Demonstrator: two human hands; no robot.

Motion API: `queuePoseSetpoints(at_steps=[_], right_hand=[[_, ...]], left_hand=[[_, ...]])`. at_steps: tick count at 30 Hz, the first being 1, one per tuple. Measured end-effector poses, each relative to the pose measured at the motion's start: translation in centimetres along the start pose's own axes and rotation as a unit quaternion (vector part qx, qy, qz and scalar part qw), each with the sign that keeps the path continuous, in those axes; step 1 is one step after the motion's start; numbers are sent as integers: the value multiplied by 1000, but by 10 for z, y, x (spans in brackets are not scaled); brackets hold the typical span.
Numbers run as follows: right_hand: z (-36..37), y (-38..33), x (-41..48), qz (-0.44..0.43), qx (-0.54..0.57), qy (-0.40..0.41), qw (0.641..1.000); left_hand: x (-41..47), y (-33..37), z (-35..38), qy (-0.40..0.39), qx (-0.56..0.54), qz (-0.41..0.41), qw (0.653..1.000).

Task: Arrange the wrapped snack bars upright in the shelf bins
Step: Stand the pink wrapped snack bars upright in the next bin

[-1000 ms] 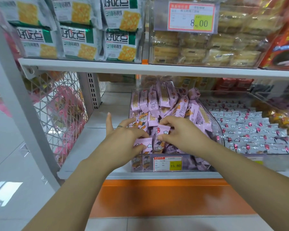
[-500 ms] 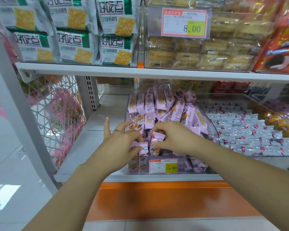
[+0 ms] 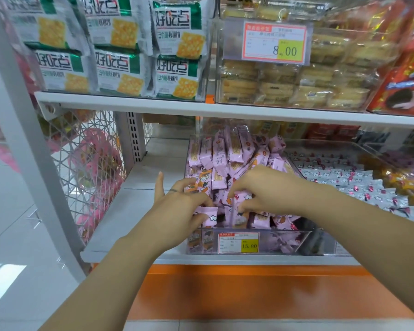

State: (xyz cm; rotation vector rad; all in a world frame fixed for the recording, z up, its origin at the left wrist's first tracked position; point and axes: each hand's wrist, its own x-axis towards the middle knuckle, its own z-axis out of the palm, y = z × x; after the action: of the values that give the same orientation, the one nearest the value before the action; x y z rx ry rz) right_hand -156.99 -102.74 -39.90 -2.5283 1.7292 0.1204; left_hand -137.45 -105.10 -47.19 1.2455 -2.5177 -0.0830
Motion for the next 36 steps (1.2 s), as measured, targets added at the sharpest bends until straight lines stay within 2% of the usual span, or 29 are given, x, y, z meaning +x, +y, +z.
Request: queuePoseSetpoints(at_steps=[2, 4, 9, 14, 18, 21, 28, 33, 36], right_hand=[[0, -1, 2, 8, 49, 45, 998], [8, -2, 7, 26, 82, 54, 995], [39, -4, 13, 39, 108, -17, 993], [36, -5, 16, 63, 234, -68, 968], [43, -10, 13, 41, 190, -71, 978], [43, -9, 5, 31, 197, -72, 977], [19, 20, -35, 48, 160, 37, 985], [33, 27, -45, 26, 21, -7, 999], [43, 28, -43, 4, 41, -51, 998]], left_hand=[[0, 1, -1, -6, 5, -2, 1000], [-1, 1, -2, -11, 7, -4, 1000], [-1, 2, -3, -11, -2, -4, 1000], [0, 2, -2, -5, 2, 1, 1000], [2, 6, -2, 41, -14, 35, 998], [5, 20, 1, 77, -26, 77, 994], [14, 18, 12, 47, -21, 81, 995], [14, 17, 13, 62, -22, 83, 994], [14, 16, 12, 64, -33, 78, 994]])
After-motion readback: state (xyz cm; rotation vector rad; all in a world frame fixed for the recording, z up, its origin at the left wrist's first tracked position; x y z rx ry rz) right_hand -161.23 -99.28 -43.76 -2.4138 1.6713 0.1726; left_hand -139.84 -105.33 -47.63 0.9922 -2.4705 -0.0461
